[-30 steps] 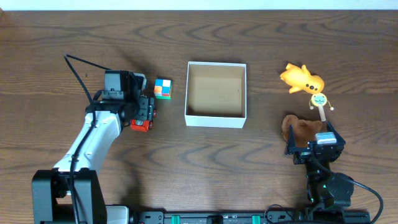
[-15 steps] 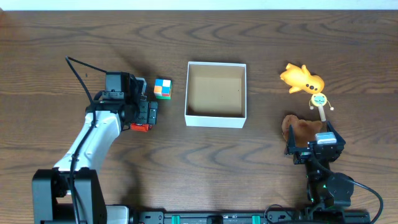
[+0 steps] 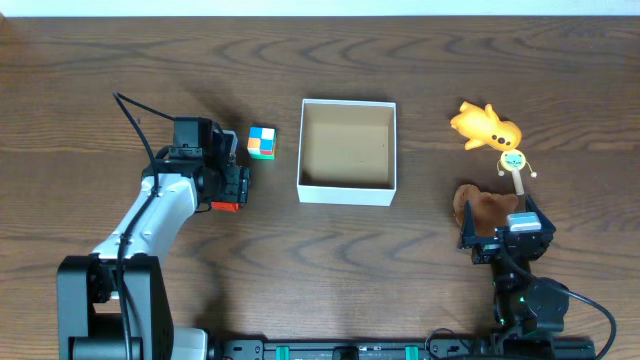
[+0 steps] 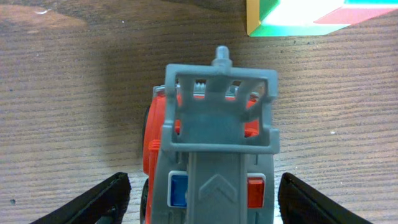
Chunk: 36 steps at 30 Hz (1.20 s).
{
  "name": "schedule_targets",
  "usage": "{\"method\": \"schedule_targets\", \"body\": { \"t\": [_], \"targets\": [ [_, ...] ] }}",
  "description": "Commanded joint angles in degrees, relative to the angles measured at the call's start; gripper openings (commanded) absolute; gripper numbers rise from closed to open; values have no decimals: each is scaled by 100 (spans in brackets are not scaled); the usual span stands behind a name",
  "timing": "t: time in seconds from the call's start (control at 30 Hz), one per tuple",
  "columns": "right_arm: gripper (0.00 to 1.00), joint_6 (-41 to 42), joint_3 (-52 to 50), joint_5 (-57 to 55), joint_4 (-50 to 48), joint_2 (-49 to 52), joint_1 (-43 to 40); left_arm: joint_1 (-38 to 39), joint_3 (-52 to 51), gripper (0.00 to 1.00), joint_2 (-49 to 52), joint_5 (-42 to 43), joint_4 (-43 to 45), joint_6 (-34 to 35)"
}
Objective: Pack container
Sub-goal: 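Lower the left gripper and close it on the truck's grey top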
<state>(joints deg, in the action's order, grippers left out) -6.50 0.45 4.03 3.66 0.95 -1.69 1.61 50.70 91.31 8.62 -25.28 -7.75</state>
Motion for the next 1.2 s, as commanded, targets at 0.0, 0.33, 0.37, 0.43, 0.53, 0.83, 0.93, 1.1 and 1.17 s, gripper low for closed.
{"method": "schedule_targets", "body": {
  "t": [0.0, 0.33, 0.37, 0.43, 0.53, 0.83, 0.93, 1.1, 1.17],
  "targets": [
    [99, -39, -13, -17, 22, -31, 26, 9, -17, 76, 46, -24, -15, -33],
    [99, -39, -13, -17, 22, -31, 26, 9, -17, 76, 345, -22, -11, -33],
    [99, -39, -13, -17, 24, -31, 26, 9, -17, 76, 350, -24, -11, -33],
    [99, -39, -13, -17, 22, -31, 26, 9, -17, 77, 350, -24, -7, -33],
    [99, -42, -13, -17, 22, -31, 26, 9, -17, 74, 350, -22, -13, -33],
    [99, -39, -13, -17, 22, -31, 26, 9, -17, 56, 348, -22, -11, -33],
    [99, -42, -13, -17, 24, -31, 26, 9, -17, 56, 348, -22, -11, -33],
    [99, -39, -13, -17, 24, -31, 26, 9, -15, 55, 317, -24, -13, -33],
    [99, -42, -13, -17, 22, -31, 26, 9, -15, 55, 280, -24, -15, -31]
  ]
}}
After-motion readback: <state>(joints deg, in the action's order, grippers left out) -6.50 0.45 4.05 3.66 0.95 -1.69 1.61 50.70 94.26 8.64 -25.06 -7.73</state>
